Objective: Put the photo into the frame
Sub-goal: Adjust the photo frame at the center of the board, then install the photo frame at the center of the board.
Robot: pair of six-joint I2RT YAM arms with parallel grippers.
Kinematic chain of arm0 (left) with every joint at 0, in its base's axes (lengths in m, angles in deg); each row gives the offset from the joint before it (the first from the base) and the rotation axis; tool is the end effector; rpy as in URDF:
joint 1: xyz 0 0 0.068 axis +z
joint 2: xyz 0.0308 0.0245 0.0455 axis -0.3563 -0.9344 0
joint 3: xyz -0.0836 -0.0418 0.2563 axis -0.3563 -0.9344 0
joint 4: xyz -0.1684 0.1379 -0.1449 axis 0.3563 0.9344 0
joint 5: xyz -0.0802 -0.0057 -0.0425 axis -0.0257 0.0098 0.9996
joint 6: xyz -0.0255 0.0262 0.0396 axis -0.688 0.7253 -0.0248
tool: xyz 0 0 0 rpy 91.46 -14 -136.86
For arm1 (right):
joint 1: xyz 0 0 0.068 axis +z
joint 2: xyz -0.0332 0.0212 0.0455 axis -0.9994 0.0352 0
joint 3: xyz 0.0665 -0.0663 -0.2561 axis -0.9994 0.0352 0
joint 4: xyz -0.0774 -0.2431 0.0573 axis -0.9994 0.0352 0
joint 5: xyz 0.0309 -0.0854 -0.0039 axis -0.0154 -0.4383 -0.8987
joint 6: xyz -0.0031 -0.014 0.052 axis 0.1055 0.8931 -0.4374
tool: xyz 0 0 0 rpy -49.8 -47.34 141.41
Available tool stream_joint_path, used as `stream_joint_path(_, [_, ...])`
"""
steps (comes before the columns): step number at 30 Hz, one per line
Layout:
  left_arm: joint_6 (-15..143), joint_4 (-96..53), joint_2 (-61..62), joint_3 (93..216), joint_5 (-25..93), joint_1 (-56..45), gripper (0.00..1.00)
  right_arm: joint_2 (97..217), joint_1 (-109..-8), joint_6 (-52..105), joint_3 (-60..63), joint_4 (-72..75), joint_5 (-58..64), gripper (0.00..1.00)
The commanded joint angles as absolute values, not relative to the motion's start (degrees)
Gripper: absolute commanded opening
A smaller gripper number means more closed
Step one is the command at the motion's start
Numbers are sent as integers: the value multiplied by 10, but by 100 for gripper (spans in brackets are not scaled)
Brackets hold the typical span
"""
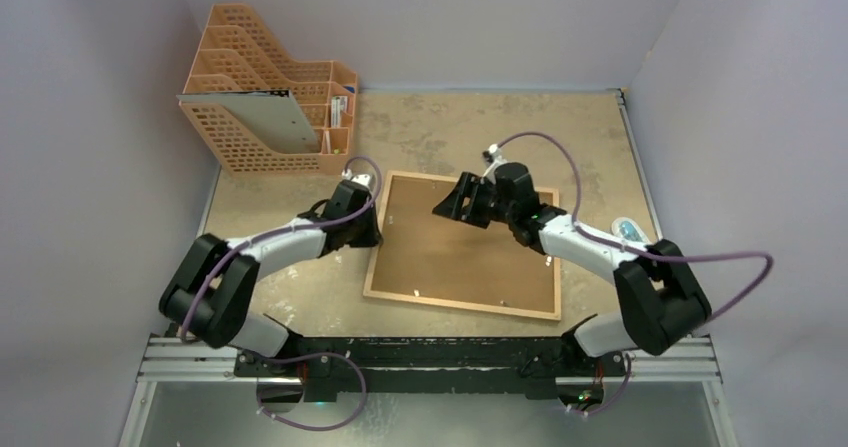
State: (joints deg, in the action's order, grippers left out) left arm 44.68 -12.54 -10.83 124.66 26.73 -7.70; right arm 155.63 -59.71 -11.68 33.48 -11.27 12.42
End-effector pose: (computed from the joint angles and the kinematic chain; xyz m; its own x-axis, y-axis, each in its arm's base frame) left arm 0.2539 -0.1391 0.1603 -0.8449 -0.1200 -0.5213 0.0674 0.9429 -0.3263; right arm 0.2637 0.1534 0.2339 -0.7350 0.3706 -0.5679 -0.2355 0.6459 0.7262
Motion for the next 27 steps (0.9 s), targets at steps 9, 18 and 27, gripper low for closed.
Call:
stream_joint_path(9, [358,-86,95,1093,259,-95,40,1721,-466,-236,340,-378,125,54])
stream_joint_path(18, [362,-84,103,1087,253,-95,27,1820,-414,-282,283,-400,77,41])
stream_joint_path(27, [366,-91,65,1090,283,-95,7,1875,-406,-284,235,-371,45,35])
